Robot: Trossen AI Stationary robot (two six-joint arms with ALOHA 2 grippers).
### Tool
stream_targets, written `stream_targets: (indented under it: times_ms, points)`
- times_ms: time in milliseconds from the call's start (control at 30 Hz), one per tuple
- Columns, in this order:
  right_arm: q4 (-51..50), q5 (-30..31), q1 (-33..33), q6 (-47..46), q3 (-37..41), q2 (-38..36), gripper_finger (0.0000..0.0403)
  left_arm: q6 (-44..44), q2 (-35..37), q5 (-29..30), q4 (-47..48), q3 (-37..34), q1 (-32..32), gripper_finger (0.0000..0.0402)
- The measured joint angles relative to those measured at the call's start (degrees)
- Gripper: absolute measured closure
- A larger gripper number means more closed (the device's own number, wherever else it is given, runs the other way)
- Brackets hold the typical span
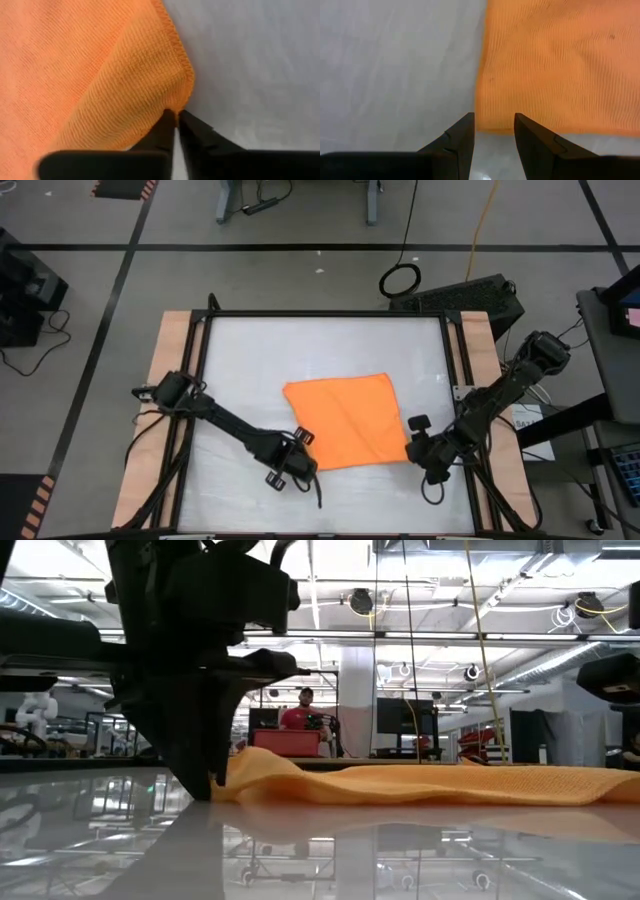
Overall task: Roll towel
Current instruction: Fold the orange microfiber cloth
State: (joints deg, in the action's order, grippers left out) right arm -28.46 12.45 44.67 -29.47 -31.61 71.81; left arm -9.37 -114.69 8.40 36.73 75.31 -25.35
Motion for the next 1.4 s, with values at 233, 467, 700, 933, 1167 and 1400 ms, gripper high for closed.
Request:
stream_targets:
  times_ms: [233,467,700,933,1167,1400]
  points:
    - [0.98,0.85,1.31,4.03,-0.01,0.00,0.0273,3.10,-0.09,2.33,-0.11,-0.04,-1.19,0.0392]
    - [2.45,1.24,1.20,7.76,0.13,1.23,0.0273,7.47,-0.11,4.50,-0.13,-0.09,-2.76,0.0392]
    - [6.90,2.70,1.24,9.09,2.01,5.01,0.0274,11.82,-0.22,6.46,-0.02,-0.11,-4.82,0.0392]
    - [7.12,2.12,1.26,8.24,2.09,5.84,0.0353,16.56,1.91,5.24,2.74,-0.13,-7.07,0.0392]
    - [7.72,1.88,1.22,5.76,2.11,5.06,0.0399,20.74,6.87,7.95,3.40,-0.11,-8.68,0.0392]
    - [3.66,1.50,1.16,7.54,-4.65,2.62,0.0402,26.60,9.54,8.24,6.78,-0.09,-10.29,0.0392]
